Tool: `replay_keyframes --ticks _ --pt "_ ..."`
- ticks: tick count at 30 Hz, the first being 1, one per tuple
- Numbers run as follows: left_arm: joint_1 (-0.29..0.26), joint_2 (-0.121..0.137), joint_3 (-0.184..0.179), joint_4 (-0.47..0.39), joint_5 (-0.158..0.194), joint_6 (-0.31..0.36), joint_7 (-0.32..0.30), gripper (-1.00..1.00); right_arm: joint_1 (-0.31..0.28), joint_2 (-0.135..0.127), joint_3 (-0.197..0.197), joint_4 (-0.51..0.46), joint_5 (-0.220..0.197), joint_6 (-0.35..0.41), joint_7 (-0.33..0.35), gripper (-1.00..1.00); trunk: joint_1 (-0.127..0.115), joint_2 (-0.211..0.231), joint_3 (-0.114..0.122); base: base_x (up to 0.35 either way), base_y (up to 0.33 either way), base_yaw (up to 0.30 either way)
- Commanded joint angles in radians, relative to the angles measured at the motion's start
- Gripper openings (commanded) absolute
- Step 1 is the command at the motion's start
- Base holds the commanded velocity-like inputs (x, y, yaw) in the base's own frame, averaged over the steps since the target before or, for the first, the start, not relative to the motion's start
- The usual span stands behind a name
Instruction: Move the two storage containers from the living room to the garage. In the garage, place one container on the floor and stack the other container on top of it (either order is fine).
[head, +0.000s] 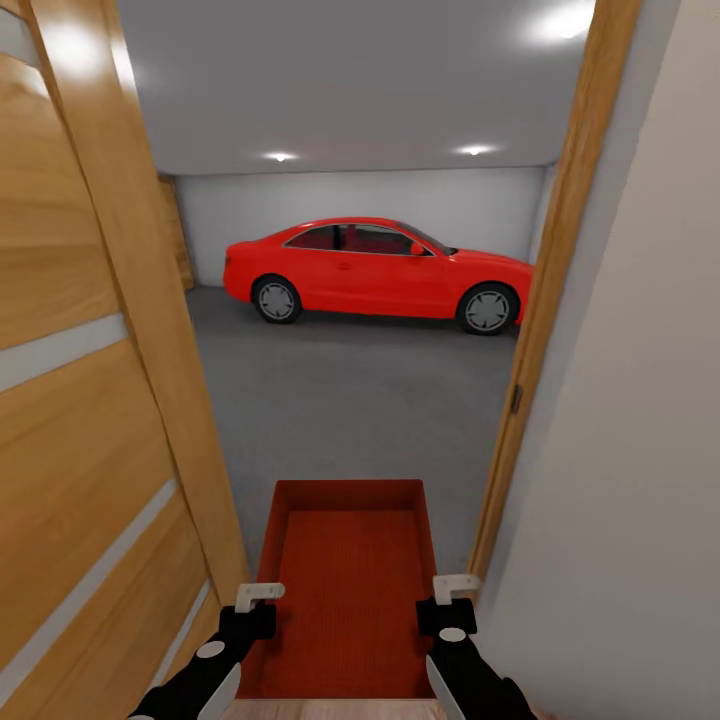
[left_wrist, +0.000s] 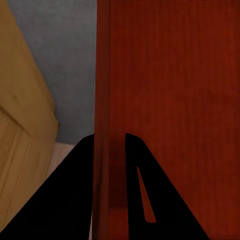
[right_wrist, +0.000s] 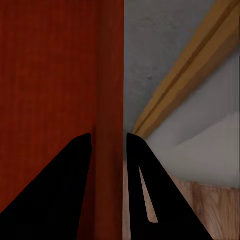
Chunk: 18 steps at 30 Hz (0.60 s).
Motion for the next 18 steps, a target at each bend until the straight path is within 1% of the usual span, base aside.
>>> replay_keyframes --ticks 1,10,13,18 --pt "-0.001 0.002 -0.001 0.004 0.012 0.005 0.015 -1.0 -0.001 -0.017 0.012 -0.004 0.042 0.01 -0.014 -1.0 0.0 -0.001 -0.001 0.164 0.026 -0.006" --pt "-0.001 0.002 -0.001 0.004 0.012 0.004 0.015 -1.0 -0.001 -0.017 0.012 -0.004 0.043 0.01 -0.014 -1.0 0.0 -0.001 -0.001 0.053 0.007 -0.001" --pt "-0.001 0.002 -0.001 0.004 0.012 0.004 0.015 -1.0 -0.001 -0.017 0.012 -0.004 0.043 0.01 -0.014 -1.0 0.0 -0.001 -0.001 0.199 0.026 0.0" --pt "-0.001 0.002 -0.001 0.004 0.012 0.004 0.015 -1.0 -0.001 -0.017 0.012 -0.004 0.043 0.01 -0.014 -1.0 0.0 -0.001 -0.001 0.286 0.055 0.0"
